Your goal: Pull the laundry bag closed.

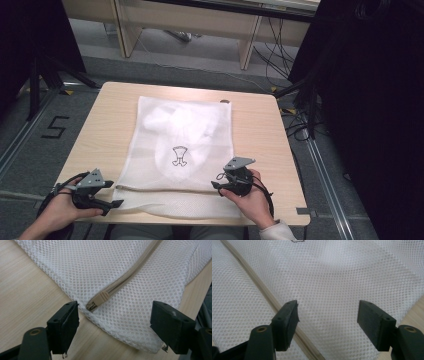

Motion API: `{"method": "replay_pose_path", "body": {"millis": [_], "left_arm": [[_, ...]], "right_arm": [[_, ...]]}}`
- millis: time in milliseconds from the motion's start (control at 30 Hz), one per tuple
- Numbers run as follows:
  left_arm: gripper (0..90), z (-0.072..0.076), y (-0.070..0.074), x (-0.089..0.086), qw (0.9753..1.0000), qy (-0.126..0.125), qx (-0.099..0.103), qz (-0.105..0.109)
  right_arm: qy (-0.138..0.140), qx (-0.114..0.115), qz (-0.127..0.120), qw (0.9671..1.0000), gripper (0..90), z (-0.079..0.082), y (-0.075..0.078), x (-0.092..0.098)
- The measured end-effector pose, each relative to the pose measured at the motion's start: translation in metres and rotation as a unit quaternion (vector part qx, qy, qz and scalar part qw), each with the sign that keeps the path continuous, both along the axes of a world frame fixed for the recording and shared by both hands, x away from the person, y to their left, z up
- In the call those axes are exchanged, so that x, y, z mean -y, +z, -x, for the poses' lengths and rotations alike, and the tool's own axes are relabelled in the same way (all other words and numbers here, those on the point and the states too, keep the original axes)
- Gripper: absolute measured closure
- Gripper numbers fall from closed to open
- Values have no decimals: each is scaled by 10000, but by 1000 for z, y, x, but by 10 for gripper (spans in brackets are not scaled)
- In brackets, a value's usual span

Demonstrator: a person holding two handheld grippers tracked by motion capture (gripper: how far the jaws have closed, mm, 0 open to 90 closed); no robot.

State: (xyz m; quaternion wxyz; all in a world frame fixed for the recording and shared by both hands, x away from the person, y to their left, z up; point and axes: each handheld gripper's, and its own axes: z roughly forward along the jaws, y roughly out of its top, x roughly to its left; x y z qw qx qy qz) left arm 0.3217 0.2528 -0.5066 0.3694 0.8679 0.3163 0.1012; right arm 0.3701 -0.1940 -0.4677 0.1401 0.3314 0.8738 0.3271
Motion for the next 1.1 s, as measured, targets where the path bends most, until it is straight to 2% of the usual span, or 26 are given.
{"method": "replay_pose_path", "body": {"millis": [100,133,167,200,233,267,300,400,433,467,500,533,600,633,667,700,800,833,867,900,933,967,1000,1033,1067,1100], "left_arm": [[221,1,0,0,10000,26,-23,60],[222,1,-1,0,10000,28,-42,64],[222,1,-1,0,10000,28,-42,64],[222,1,0,-1,10000,21,-39,-5],[222,2,-1,0,9998,110,-138,54],[222,2,-1,0,9998,110,-138,54],[223,2,-2,-1,9998,101,-169,57],[223,2,-1,-1,9997,94,-199,91],[225,2,-1,-1,9998,82,-160,69],[228,2,-1,-1,9998,82,-160,69],[228,1,0,-2,10000,33,-77,43],[228,1,0,-2,9999,17,-93,85],[229,2,0,-2,9998,81,-142,144],[229,3,-1,-1,9994,154,-163,250],[229,3,-1,-1,9996,136,-121,231],[229,2,0,-2,9997,75,-68,210],[228,2,0,-2,9997,75,-69,228],[228,2,0,-2,9995,105,-70,279],[227,2,0,-2,9996,92,-60,255],[227,2,0,-2,9997,79,-57,235],[226,2,0,-2,9997,65,-56,215],[226,2,0,-2,9997,66,-58,223],[226,2,-1,-2,9996,86,-64,269],[226,2,-1,-2,9996,86,-64,269],[226,1,0,-4,9999,25,-85,146],[226,2,0,-4,9997,112,-116,166]], "right_arm": [[24,119,-64,9999,355,1,-2,-7],[64,-23,-33,10000,367,1,0,-9],[94,100,-73,9999,375,1,0,-12],[94,100,-73,9999,375,1,0,-12],[125,219,-118,9996,391,2,0,-18],[173,152,-108,9997,412,2,1,-21],[192,241,-153,9994,429,2,0,-26],[312,274,-144,9990,455,1,1,-35],[413,250,-107,9988,473,0,2,-45],[500,321,-133,9981,492,-1,2,-50],[534,252,-148,9981,508,0,2,-55],[534,252,-148,9981,508,0,2,-55],[711,209,-126,9972,532,-2,0,-70],[711,209,-126,9972,532,-2,0,-70],[828,161,-82,9964,542,-2,1,-79],[897,221,-67,9957,544,-3,0,-84],[1073,222,-47,9940,551,-5,-1,-98],[1205,290,-13,9923,551,-7,-2,-103],[1107,170,-9,9937,551,-6,-1,-107],[1160,161,31,9931,551,-6,-2,-111],[1300,248,2,9912,552,-8,-2,-115],[1267,181,-23,9918,551,-8,-3,-119],[1394,224,-8,9900,552,-9,-3,-122],[1330,147,-8,9910,551,-9,-3,-125],[1373,147,-15,9904,552,-9,-3,-129],[1382,100,-19,9903,552,-9,-3,-132]]}}
